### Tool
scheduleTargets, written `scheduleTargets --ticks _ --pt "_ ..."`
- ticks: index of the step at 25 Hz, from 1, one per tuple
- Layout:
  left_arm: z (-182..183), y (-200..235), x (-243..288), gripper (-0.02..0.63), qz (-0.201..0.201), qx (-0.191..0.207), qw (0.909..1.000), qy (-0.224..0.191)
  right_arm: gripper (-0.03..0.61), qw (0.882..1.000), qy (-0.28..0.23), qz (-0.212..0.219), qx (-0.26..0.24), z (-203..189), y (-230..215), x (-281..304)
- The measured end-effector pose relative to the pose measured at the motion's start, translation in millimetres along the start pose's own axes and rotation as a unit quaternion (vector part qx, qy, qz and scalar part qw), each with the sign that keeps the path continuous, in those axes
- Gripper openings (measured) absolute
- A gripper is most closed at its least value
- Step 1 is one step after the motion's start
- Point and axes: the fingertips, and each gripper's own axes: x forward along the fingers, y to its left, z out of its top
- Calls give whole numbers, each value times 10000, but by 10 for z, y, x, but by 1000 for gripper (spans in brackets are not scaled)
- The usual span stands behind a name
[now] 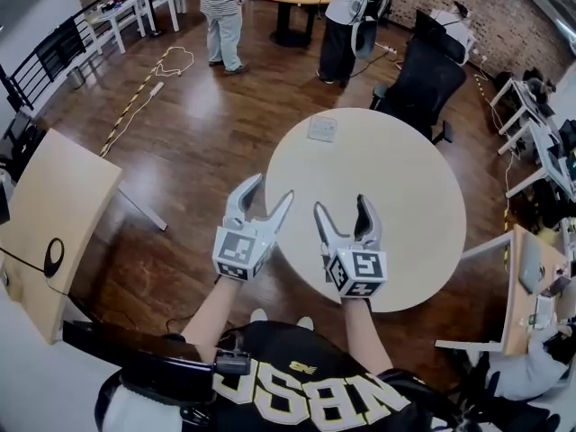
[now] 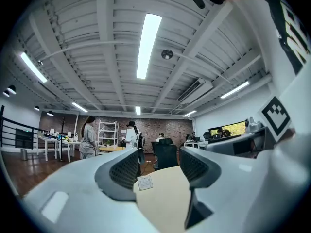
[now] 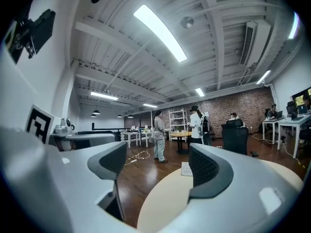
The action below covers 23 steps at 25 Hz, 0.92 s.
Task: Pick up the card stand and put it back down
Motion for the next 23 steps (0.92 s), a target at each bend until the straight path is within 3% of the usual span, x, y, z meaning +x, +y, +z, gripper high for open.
scheduleTargets --ticks 4,23 --pt "-33 -59 65 268 96 29 9999 -2 394 9997 136 -136 125 -146 -162 -93" --pt "3 -330 208 250 215 -155 9996 -3 390 9999 -46 -146 63 57 -426 -283"
